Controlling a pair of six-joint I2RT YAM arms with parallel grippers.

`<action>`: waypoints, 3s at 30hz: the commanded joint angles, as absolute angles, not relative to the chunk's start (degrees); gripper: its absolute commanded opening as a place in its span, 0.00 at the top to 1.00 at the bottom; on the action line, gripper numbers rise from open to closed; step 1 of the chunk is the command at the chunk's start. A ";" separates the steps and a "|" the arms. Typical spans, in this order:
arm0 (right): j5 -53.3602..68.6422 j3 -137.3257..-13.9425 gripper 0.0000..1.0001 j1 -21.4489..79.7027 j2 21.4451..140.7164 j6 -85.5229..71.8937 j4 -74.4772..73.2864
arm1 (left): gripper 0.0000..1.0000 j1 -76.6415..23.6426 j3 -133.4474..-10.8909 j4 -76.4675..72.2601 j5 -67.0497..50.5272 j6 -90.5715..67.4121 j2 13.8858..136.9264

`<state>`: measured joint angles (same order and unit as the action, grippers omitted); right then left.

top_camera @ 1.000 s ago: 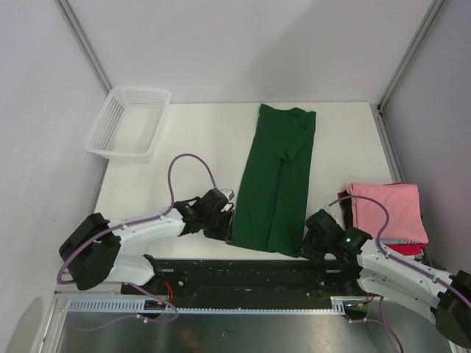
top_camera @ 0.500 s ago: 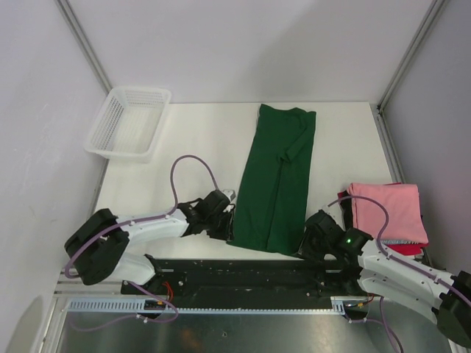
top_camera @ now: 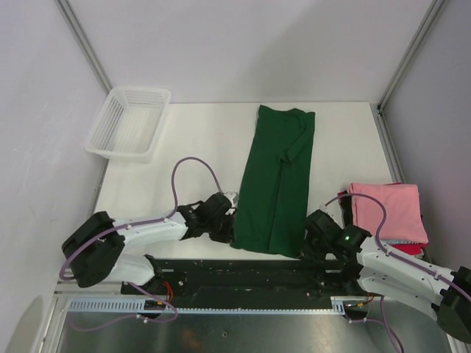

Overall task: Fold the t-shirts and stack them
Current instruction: Grab the bottom of the folded rectangular tshirt with both arms, then fold the folded rectangular tshirt in 1/3 of the way

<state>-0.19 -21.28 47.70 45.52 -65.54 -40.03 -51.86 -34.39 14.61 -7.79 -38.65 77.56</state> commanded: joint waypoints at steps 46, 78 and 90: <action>1.08 -63.27 1.00 11.11 94.82 -37.68 -20.44 | 1.00 -32.12 -94.77 18.04 -5.83 -33.29 120.89; -5.22 -71.83 0.78 23.91 99.41 -30.58 -24.44 | 0.91 -32.60 -76.68 17.76 -10.63 -31.55 105.82; -8.28 -83.80 0.61 22.21 113.48 -28.35 -26.46 | 1.00 -33.73 -69.54 16.42 -9.37 -32.96 108.43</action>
